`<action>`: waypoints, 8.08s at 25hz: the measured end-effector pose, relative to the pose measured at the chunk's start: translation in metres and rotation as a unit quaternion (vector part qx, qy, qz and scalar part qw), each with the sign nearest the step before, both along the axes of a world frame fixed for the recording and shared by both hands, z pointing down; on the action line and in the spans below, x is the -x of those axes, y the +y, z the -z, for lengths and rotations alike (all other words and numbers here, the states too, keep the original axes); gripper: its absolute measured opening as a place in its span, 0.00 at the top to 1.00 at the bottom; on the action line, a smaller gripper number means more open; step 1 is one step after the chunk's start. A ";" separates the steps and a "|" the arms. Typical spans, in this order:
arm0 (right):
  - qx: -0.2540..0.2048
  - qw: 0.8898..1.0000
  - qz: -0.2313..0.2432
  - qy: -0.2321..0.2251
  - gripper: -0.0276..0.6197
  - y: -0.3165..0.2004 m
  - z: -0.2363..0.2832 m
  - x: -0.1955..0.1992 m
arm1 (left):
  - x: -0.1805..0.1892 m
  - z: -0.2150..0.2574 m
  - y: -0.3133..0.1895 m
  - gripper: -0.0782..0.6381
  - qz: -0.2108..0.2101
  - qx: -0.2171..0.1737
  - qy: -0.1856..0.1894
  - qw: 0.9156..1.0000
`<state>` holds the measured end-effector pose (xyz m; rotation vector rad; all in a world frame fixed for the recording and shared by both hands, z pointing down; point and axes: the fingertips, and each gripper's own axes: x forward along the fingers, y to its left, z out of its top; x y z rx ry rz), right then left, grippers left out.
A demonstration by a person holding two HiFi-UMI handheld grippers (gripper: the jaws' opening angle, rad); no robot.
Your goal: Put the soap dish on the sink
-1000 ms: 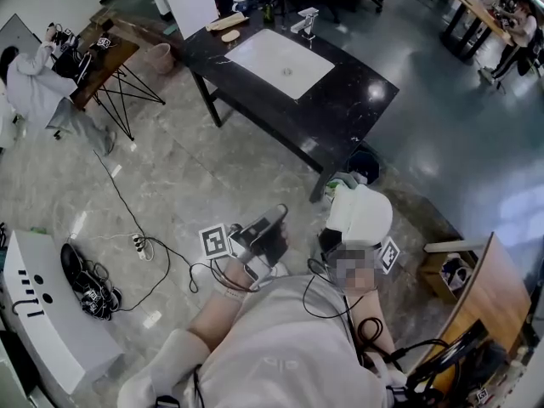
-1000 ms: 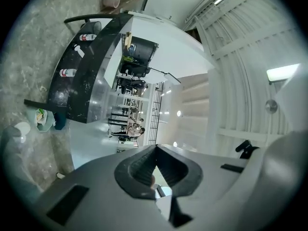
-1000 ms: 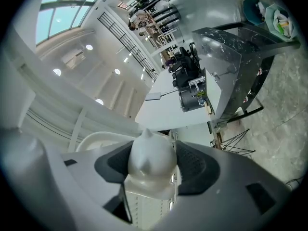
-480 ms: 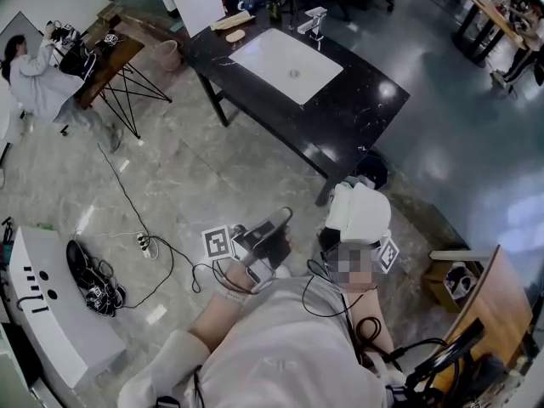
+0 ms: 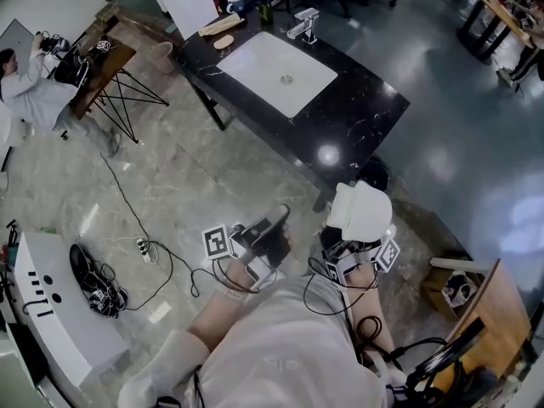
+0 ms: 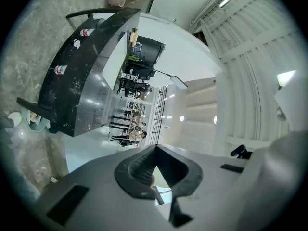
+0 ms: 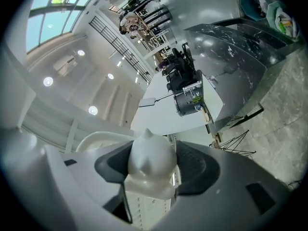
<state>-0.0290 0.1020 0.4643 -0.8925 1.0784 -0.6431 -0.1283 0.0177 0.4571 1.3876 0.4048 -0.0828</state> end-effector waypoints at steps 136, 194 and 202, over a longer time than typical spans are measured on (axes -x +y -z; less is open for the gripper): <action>0.413 0.653 0.260 0.579 0.53 -0.276 -0.191 -0.195 | -0.083 -0.037 -0.151 0.72 0.360 0.034 -0.069 0.930; 0.227 0.935 -0.119 0.244 0.85 -0.011 0.019 -0.331 | -0.330 0.008 -0.040 0.88 -0.079 0.013 -0.009 0.997; 0.225 0.937 -0.119 0.238 0.86 -0.011 0.022 -0.331 | -0.335 0.008 -0.038 0.88 -0.091 0.013 -0.010 0.996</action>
